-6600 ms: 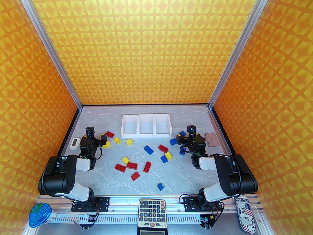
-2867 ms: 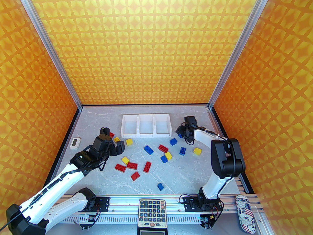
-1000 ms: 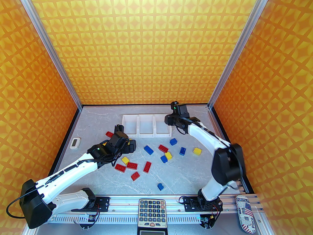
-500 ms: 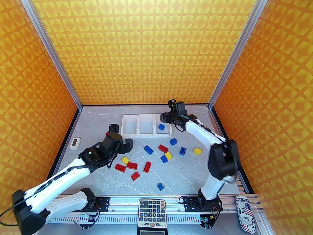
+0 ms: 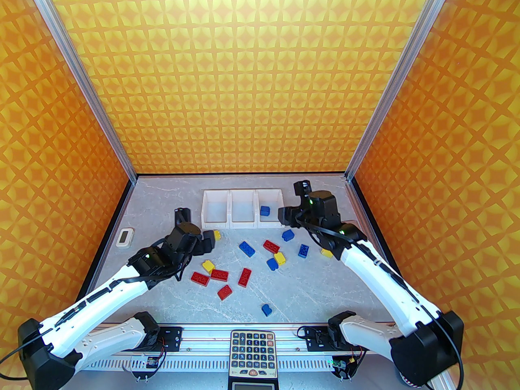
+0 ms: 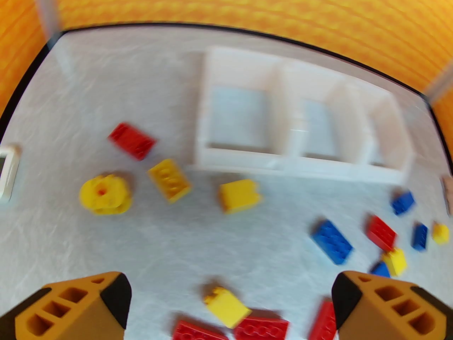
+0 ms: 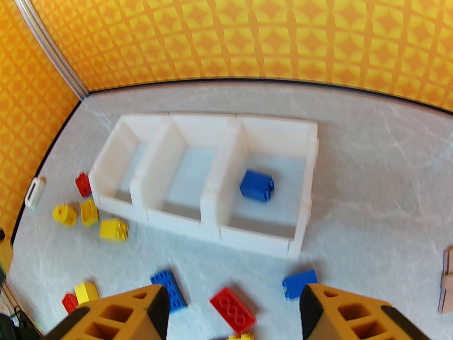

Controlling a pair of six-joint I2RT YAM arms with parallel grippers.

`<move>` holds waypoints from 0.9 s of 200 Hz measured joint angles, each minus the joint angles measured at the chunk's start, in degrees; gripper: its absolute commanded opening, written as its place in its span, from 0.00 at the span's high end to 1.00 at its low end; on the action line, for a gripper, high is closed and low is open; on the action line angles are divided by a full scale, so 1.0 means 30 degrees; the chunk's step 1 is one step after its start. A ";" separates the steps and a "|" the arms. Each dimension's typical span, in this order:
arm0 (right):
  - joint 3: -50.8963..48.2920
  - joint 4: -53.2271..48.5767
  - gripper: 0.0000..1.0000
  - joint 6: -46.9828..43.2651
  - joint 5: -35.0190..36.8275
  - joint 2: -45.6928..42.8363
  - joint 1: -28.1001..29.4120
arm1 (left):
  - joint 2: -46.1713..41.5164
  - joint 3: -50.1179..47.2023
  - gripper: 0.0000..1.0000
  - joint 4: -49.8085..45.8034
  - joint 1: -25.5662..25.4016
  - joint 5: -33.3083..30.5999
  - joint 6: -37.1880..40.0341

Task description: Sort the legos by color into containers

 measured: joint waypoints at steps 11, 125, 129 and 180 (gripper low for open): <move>-0.0794 -0.0270 0.35 -0.0080 0.0000 -0.0772 0.0000 | 0.0007 -0.0430 0.01 -0.0131 0.0816 -0.0117 -0.0226; -0.2339 -0.0641 0.34 0.0189 -0.1530 -0.2222 0.0000 | 0.5581 -0.2076 0.01 0.2623 0.7963 0.3504 0.2776; -0.2339 -0.0648 0.34 0.0204 -0.1545 -0.2215 0.0000 | 0.5923 -0.2018 0.01 0.2681 0.8036 0.3614 0.2951; -0.2339 -0.0699 0.34 0.0248 -0.1603 -0.1989 0.0000 | 0.9078 -0.0707 0.01 0.3490 0.8699 0.4947 0.4823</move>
